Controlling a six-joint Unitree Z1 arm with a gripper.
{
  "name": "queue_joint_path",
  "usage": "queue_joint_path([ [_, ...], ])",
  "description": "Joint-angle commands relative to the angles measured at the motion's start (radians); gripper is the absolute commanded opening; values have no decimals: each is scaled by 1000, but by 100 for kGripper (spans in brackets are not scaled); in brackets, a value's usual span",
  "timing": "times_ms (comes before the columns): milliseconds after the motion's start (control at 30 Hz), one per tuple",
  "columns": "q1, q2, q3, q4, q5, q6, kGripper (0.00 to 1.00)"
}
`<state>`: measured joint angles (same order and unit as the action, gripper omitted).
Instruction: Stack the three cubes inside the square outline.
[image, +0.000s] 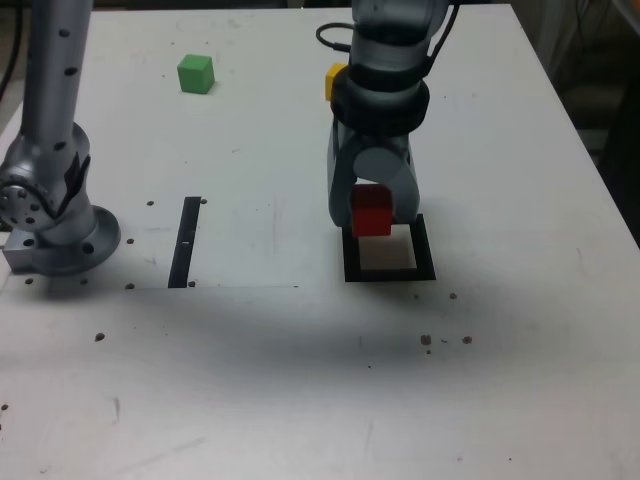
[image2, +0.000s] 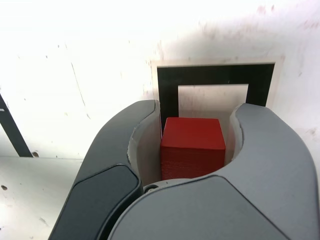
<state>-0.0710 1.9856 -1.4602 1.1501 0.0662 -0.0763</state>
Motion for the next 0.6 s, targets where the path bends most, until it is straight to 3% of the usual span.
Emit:
queue_joint_path([
  [0,-4,15,-11,-3,-7,-4,42],
  [567,-6,78,-31,-29,-20,-5,42],
])
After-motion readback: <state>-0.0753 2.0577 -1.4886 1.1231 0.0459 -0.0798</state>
